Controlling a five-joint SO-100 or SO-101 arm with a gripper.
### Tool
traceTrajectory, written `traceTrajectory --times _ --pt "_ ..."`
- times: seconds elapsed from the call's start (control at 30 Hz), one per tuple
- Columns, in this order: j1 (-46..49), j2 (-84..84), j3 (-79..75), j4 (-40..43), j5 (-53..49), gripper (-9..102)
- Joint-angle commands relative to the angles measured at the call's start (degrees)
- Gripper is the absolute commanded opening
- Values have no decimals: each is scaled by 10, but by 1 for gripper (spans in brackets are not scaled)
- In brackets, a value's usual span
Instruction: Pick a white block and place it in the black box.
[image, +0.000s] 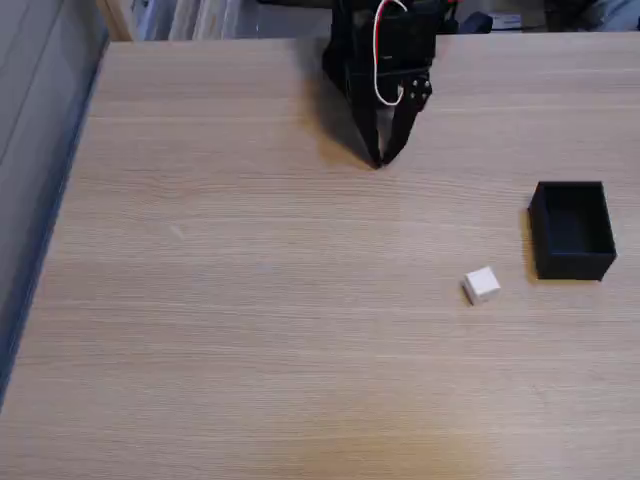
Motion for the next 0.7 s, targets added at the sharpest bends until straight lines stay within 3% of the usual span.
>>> traceTrajectory --times 0.0,0.67 --pt "9 4 9 4 -2 0" --pt "13 2 4 4 -15 0"
